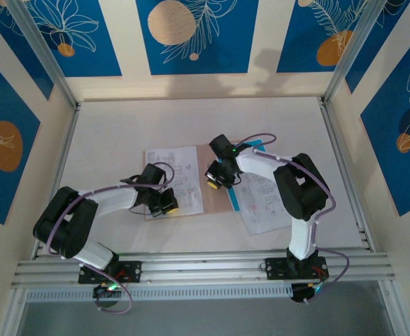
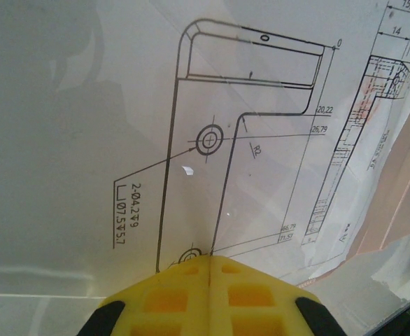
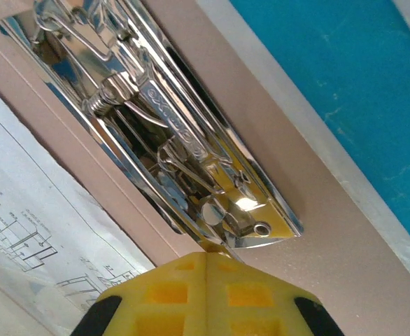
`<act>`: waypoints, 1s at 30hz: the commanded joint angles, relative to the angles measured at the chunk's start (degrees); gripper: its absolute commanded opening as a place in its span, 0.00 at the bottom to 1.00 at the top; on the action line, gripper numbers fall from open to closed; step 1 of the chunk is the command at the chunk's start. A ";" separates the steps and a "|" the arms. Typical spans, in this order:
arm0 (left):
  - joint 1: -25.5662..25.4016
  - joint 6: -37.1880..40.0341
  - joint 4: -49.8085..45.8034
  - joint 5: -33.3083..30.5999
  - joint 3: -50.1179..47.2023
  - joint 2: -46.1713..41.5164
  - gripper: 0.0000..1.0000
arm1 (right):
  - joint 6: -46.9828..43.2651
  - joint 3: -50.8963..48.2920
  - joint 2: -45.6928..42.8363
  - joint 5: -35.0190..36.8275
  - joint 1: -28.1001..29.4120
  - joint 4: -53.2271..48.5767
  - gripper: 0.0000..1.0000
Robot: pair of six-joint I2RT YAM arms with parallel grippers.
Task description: Put the files into the folder
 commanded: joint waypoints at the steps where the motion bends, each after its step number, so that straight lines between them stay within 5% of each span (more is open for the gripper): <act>1: -0.79 -0.63 -2.76 -1.30 -1.68 0.36 0.00 | 1.24 1.86 1.86 2.37 0.56 -3.67 0.00; 30: -0.54 -5.85 -3.47 -3.47 -6.70 -1.38 0.00 | -2.36 7.08 10.12 9.92 -0.09 -15.80 0.00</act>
